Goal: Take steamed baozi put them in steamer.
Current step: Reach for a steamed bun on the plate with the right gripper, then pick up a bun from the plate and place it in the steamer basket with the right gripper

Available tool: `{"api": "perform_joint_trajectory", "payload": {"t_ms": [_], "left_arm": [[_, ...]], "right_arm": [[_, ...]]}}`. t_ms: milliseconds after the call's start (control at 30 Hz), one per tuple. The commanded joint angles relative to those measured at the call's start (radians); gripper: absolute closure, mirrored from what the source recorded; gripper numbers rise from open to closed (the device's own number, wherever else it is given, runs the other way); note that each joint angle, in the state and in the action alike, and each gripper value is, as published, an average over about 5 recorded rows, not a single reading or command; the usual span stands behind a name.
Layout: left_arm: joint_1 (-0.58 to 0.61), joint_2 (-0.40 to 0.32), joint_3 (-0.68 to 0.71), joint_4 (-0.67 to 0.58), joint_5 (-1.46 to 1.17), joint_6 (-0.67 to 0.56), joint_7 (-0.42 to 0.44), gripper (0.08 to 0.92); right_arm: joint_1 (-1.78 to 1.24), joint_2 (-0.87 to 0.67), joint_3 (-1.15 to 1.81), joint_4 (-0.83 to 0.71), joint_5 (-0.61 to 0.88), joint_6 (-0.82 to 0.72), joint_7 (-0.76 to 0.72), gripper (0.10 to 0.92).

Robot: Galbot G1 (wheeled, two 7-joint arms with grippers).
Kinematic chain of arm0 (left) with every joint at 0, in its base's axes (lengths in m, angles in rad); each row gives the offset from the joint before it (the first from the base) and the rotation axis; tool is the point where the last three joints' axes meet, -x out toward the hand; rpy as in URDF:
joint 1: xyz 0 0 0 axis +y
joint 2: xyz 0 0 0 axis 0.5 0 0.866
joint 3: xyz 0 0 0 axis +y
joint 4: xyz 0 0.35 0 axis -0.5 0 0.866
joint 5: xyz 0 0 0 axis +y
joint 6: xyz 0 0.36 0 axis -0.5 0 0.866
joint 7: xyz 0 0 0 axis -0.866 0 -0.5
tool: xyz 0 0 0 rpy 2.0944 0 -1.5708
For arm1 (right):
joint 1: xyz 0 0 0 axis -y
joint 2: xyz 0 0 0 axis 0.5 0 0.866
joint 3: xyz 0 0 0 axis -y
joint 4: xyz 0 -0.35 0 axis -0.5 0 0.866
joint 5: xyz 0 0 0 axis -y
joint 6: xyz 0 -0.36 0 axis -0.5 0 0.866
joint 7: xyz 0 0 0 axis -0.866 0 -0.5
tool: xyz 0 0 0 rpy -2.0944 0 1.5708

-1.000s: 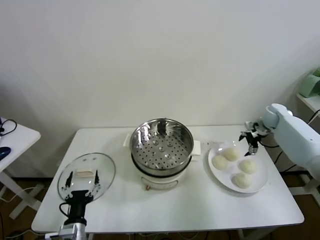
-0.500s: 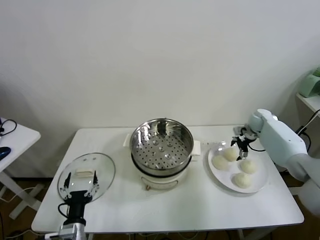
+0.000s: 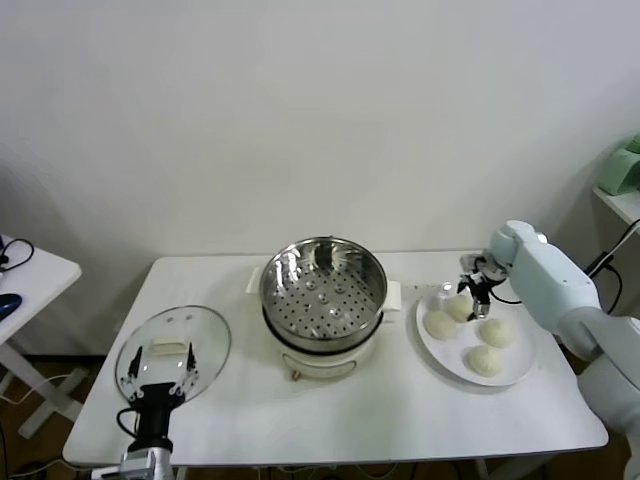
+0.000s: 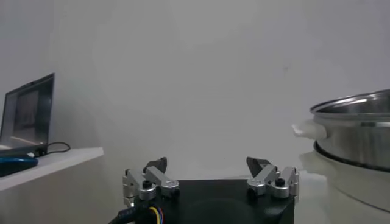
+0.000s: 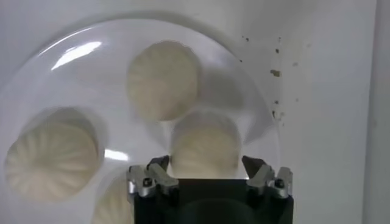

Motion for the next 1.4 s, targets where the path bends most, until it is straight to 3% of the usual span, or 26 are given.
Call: {"api": "perform_joint_trajectory", "payload": {"t_ms": [33, 833, 1033, 1400], "left_arm": [[0.001, -0.002, 0.001, 0.0, 0.0, -0.001, -0.003, 0.177], [0.013, -0.005, -0.001, -0.004, -0.003, -0.003, -0.008, 0.177], [0.02, -0.007, 0.0, -0.004, -0.004, -0.007, -0.007, 0.177], [0.033, -0.006, 0.007, -0.018, -0.001, 0.006, 0.002, 0.177]], "right_arm": [[-0.003, 0.009, 0.017, -0.014, -0.019, 0.001, 0.002, 0.305], [0.011, -0.036, 0.011, 0.085, -0.01, 0.009, -0.02, 0.363], [0.099, -0.098, -0.093, 0.241, 0.08, 0.017, -0.038, 0.368], [0.421, -0.164, -0.441, 0.675, 0.267, 0.026, -0.06, 0.363]]}}
